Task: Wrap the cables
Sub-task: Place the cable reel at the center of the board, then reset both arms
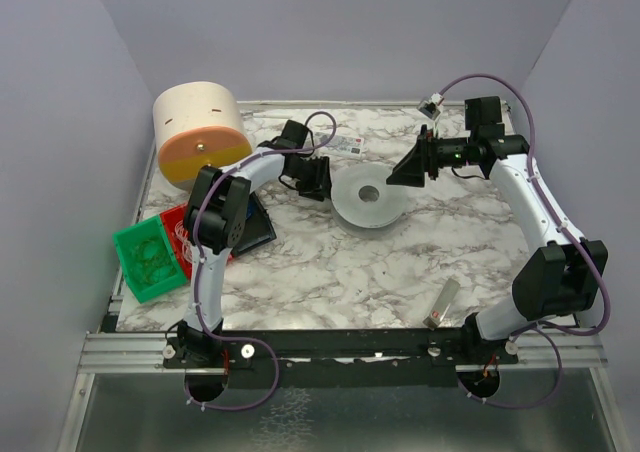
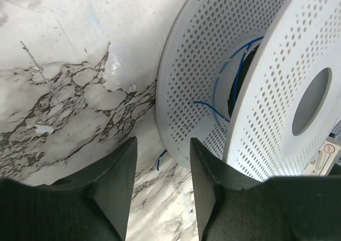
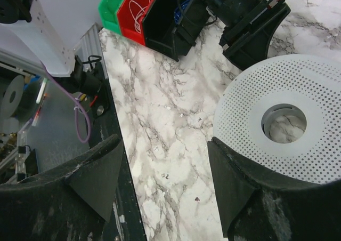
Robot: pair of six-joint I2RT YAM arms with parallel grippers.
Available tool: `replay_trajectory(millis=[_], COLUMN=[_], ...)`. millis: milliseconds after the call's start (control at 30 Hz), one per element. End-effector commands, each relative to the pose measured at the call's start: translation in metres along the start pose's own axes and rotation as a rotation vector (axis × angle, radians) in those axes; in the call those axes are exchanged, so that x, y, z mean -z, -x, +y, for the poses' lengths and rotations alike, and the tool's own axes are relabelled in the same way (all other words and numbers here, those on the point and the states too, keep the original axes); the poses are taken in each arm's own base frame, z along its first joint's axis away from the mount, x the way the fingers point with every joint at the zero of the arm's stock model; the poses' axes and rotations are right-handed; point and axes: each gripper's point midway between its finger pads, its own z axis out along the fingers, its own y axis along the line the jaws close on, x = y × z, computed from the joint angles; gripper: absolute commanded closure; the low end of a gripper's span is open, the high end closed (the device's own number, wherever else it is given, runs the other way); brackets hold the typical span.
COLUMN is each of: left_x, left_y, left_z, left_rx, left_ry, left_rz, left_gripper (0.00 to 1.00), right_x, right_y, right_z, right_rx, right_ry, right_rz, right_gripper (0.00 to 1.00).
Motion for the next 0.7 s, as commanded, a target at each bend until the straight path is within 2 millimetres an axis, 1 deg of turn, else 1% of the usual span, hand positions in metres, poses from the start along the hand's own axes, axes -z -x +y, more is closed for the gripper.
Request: replay_trajectory(millis=[0,167,267,300,400,433,567,600,667], left_x=[0.009,0.021,0.032,0.036,0.049,0.054,0.077,0.084,0.104], left_y=[-0.003,0.0,0.0,0.0,0.001,0.002,0.008,0.011,0.018], left_z=[0.019,0.023,0.03,0.032,0.035,0.034,0.03,0.029,0.023], left_rx=[-0.028,-0.037,-0.04,-0.041,-0.051,-0.062,-0.105,-0.117,-0.153], left_ry=[0.101,0.122,0.145,0.155,0.175,0.181,0.214,0.219,0.238], left_rz=[0.003,-0.011,-0.011,-0.012,-0.021,-0.03,-0.062,-0.076,-0.116], left_gripper=[0.52,0.47,0.39,0.36,0.28,0.24,0.16,0.15,0.1], right_x=[0.001,0.002,0.002,0.002,0.003,0.004,0.007,0.009,0.016], right_y=[-0.001,-0.001,-0.001,-0.001,-0.001,-0.001,0.002,0.004,0.004], right_z=[0.002,0.002,0.001,0.001,0.001,0.002,0.002,0.002,-0.002], right_rx=[0.007,0.011,0.016,0.018,0.028,0.036,0.08,0.097,0.127], right_ry=[0.016,0.011,0.002,-0.002,-0.009,-0.01,-0.041,-0.059,-0.128], right_rz=[-0.008,-0.007,-0.006,-0.006,-0.003,-0.004,-0.005,-0.002,0.014], right_gripper=[0.29,0.28,0.27,0.25,0.08,0.06,0.0,0.0,0.0])
